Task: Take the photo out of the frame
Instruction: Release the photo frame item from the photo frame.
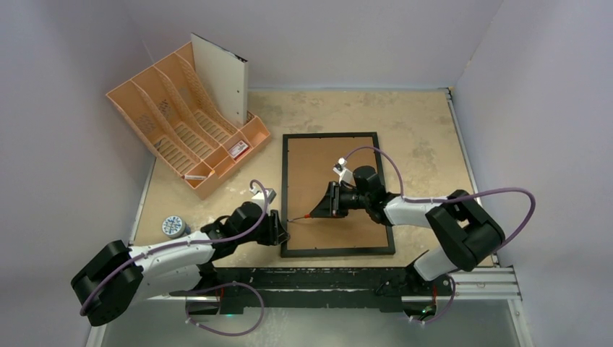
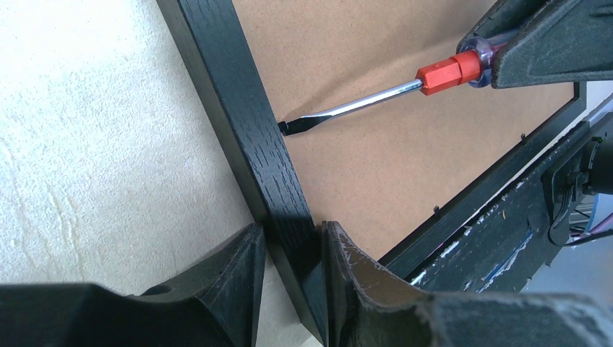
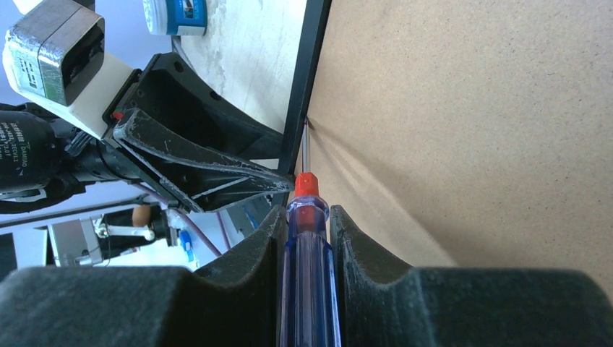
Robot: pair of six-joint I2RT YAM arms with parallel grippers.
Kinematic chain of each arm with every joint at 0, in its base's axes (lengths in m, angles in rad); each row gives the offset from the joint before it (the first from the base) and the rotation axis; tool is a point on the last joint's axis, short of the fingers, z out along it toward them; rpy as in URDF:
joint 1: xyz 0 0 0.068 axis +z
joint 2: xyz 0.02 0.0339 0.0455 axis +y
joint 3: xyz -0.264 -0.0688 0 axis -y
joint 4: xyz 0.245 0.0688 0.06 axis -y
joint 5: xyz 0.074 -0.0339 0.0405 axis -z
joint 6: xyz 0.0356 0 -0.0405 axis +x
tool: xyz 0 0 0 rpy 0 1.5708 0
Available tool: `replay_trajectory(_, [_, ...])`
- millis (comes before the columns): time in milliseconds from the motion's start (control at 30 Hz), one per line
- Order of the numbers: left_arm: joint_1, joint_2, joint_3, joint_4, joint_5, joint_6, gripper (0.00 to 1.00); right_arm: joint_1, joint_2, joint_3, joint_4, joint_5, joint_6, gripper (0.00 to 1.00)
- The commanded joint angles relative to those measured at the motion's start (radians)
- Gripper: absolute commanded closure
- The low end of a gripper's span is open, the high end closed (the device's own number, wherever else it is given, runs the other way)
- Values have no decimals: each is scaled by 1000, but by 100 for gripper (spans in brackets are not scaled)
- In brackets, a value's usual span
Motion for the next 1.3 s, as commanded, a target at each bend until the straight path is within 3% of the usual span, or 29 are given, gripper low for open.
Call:
replay_trajectory(0, [-5, 20, -40, -100, -6, 55, 82, 14, 50, -18, 47, 6, 4, 100])
replay_trajectory(500, [-5, 47, -43, -42, 24, 67, 93, 22, 120, -44, 175, -22, 29, 100])
replay_trajectory(867, [-5, 15, -58, -43, 12, 52, 98, 105, -6, 120, -197, 164, -90, 100])
replay_trajectory(1267, [-5, -14, -72, -53, -5, 32, 100, 264, 8, 239, -297, 314, -53, 100])
